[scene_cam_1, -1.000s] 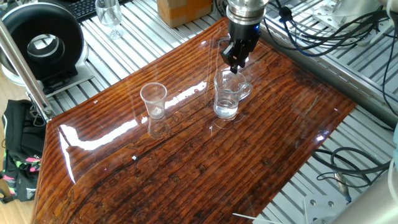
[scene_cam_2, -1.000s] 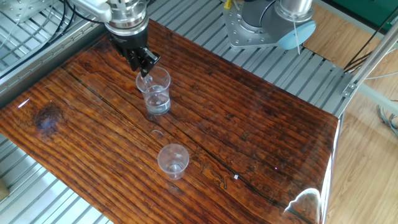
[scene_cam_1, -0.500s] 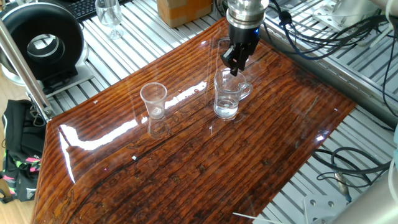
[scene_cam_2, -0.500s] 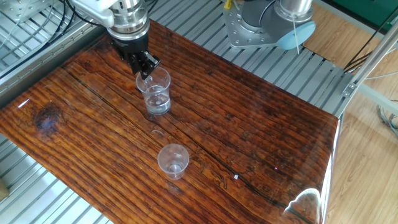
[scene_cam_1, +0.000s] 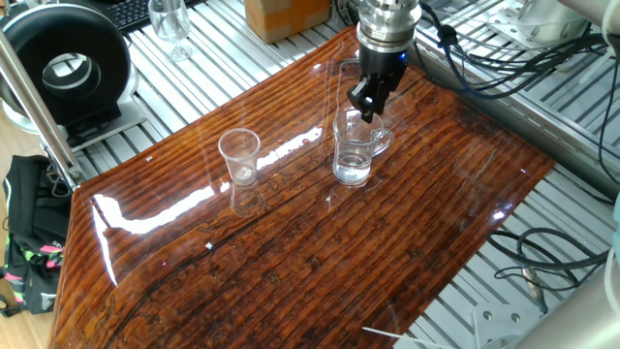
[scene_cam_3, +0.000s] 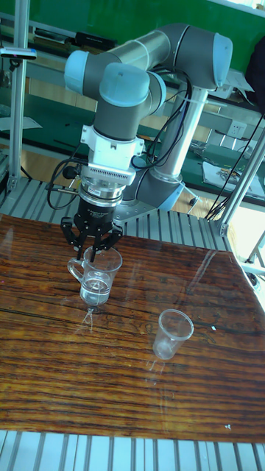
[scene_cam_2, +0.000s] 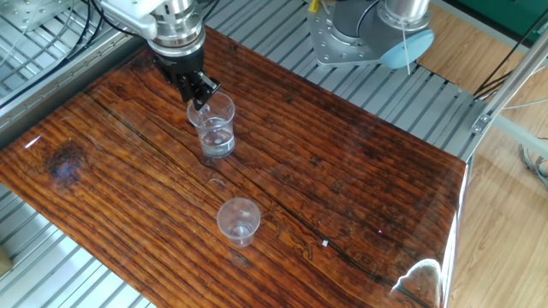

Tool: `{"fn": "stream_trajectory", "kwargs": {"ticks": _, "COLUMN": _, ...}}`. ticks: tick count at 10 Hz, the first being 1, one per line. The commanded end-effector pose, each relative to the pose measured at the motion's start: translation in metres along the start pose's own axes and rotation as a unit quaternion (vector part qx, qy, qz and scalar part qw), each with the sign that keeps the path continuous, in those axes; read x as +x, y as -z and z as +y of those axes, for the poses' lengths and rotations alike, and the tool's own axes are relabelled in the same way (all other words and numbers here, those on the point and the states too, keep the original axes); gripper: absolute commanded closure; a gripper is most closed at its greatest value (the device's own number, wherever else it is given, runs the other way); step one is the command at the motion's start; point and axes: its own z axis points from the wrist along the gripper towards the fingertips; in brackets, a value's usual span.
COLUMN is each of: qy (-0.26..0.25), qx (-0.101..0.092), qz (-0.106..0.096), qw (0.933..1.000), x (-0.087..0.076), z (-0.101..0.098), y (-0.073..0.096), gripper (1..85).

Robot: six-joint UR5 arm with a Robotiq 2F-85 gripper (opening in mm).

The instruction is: Pour the water from one cup into another empty cup

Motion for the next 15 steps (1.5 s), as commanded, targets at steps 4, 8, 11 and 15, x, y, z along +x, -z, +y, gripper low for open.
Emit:
{"fn": "stream_trajectory", "kwargs": {"ticks": 4, "qy": -0.015, "qx": -0.019, "qz": 0.009, "qw": 0.9997, "x": 0.007, "z": 0.007, "y": -0.002, "gripper": 55.7}}
{"fn": "stream_trajectory", "kwargs": {"ticks": 8, "qy": -0.021, "qx": -0.016, "qz": 0.016, "qw": 0.9995, "x": 0.011, "z": 0.005, "y": -0.002, "gripper": 58.7}}
{"fn": "stream_trajectory", "kwargs": {"ticks": 11, "qy": -0.021, "qx": -0.017, "qz": 0.016, "qw": 0.9995, "x": 0.01, "z": 0.005, "y": -0.002, "gripper": 58.7}}
{"fn": "stream_trajectory", "kwargs": {"ticks": 15, "qy": -0.017, "qx": -0.022, "qz": 0.011, "qw": 0.9996, "x": 0.009, "z": 0.003, "y": -0.007, "gripper": 58.7}}
